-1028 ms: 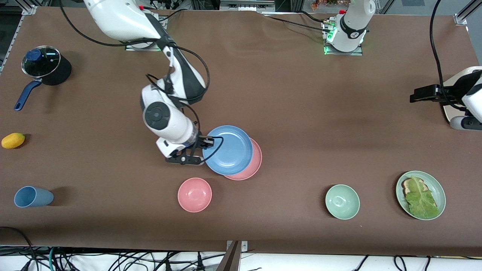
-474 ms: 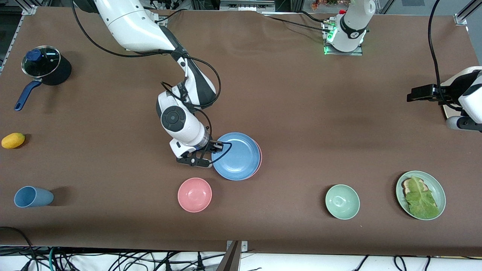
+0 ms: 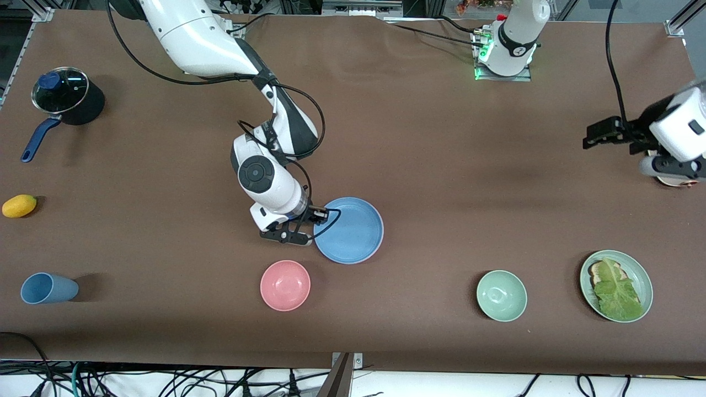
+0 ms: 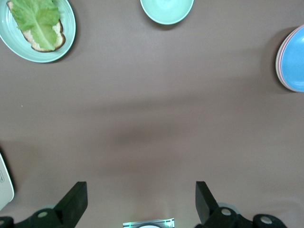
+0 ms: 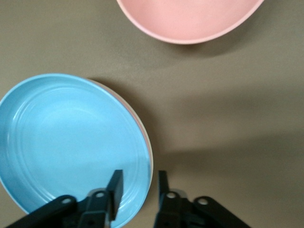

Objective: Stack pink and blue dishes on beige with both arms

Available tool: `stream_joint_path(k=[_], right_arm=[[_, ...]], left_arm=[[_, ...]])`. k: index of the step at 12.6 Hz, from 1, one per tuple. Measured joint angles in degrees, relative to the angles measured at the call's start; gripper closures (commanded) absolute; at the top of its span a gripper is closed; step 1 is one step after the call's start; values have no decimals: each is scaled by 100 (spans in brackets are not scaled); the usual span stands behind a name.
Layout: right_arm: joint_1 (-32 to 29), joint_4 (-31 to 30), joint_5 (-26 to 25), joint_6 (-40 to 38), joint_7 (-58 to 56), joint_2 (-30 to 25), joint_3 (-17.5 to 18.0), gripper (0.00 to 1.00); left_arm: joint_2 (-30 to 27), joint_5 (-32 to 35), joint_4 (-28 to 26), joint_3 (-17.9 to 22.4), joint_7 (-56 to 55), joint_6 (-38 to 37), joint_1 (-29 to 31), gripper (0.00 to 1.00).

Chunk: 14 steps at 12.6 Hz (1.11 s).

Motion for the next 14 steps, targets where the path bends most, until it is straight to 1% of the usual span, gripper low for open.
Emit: stream_joint_path(k=[1, 2, 3, 5, 7, 9, 12, 14], right_arm=[[-14, 19, 0, 0, -3, -3, -37, 17], [-57, 49, -3, -16, -31, -15, -63, 0], [-136, 87, -16, -90, -135, -48, -84, 0], [-439, 165, -39, -396, -690, -204, -118, 0], [-812, 193, -41, -916, -1246, -484, -170, 0], [-999, 207, -45, -1595, -1632, -848, -410, 0], [-1021, 186, -47, -2614, -2374, -1472, -884, 0], [-1024, 38, -50, -3107, -2607, -1958, -1088, 0]], left_arm=[[-197, 0, -248, 92, 0, 42, -96, 0], [-353, 0, -441, 169, 0, 55, -186, 0], [-482, 0, -618, 199, 0, 59, -238, 0], [-635, 0, -916, 234, 0, 64, -261, 0], [-653, 0, -1030, 276, 0, 89, -259, 0], [-655, 0, -1058, 296, 0, 109, -259, 0], [-651, 0, -1083, 324, 0, 108, -235, 0], [-647, 0, -1096, 329, 0, 108, -231, 0]])
